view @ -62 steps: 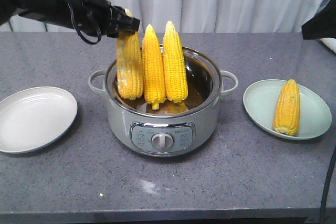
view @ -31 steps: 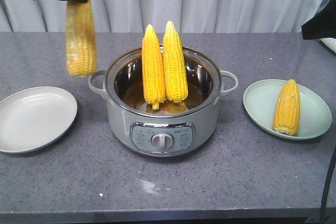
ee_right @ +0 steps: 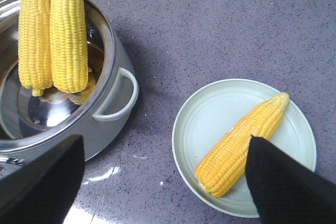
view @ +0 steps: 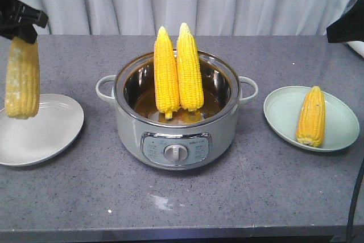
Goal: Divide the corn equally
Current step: 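Lower the cob onto the white plate and open the left gripper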
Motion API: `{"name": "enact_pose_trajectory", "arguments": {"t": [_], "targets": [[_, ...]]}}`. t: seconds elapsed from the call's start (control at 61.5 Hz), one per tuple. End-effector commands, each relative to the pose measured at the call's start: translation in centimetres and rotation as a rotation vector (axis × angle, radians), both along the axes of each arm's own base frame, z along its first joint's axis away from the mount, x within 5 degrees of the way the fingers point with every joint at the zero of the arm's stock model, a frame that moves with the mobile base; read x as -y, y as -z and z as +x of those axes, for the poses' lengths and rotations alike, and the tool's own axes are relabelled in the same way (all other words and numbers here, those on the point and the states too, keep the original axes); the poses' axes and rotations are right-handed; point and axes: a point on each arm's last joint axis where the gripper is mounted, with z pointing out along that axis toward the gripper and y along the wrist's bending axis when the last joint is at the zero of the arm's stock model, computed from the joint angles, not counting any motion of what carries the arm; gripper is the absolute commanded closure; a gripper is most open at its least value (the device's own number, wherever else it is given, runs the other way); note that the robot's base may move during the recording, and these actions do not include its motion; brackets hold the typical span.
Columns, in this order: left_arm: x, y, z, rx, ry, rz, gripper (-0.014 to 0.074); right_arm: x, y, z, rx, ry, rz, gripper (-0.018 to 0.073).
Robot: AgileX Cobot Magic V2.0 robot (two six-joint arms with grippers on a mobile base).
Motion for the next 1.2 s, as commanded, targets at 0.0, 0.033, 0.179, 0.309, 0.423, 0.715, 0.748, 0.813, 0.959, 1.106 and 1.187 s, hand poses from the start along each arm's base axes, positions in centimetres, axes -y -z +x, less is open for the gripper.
{"name": "enact_pose_trajectory", "arguments": {"t": [0.0, 0.033, 0.179, 0.309, 0.423, 0.715, 0.748, 0.813, 0.959, 1.106, 1.187], "targets": [[-0.4, 0.0, -0.8, 0.014, -0.014, -0.005, 0.0576, -0.2, -1.7, -0.5, 0.097, 0.008, 0.016, -0.0035], [-0.5, 0.8, -0.6, 0.003, -0.018, 0.009, 0.0576, -0.2, -1.7, -0.5, 0.097, 0.008, 0.016, -0.0035], [-1.0, 3.5, -0.3, -0.028, -0.030, 0.053, 0.0576, -0.2, -1.7, -0.5, 0.097, 0.008, 0.017, -0.0035], [-1.2, 4.6, -0.1, -0.025, -0.062, 0.056, 0.0567, -0.2, -1.7, -0.5, 0.097, 0.008, 0.017, -0.0035], [-1.4, 4.9, 0.1, -0.036, -0.087, 0.070, 0.0526, -0.2, -1.7, -0.5, 0.097, 0.008, 0.017, -0.0035], [-1.5, 5.1, 0.2, -0.036, -0.104, 0.070, 0.0195, -0.2, -1.7, -0.5, 0.097, 0.008, 0.017, -0.0035], [-1.5, 5.1, 0.2, -0.036, -0.104, 0.070, 0.0149, -0.2, -1.7, -0.5, 0.097, 0.008, 0.017, -0.0035], [-1.5, 5.0, 0.2, -0.035, -0.103, 0.070, 0.0065, -0.2, -1.7, -0.5, 0.097, 0.008, 0.017, -0.0035], [-1.5, 4.8, 0.3, -0.013, -0.102, 0.067, -0.0039, -0.2, -1.7, -0.5, 0.097, 0.008, 0.017, -0.0035], [-1.4, 3.2, -0.2, 0.061, -0.103, 0.058, -0.0039, -0.2, -1.7, -0.5, 0.098, 0.008, 0.017, -0.0035], [-1.3, 1.6, -1.1, 0.122, -0.104, 0.041, -0.0027, -0.2, -1.7, -0.5, 0.099, 0.009, 0.017, -0.0035]]}}
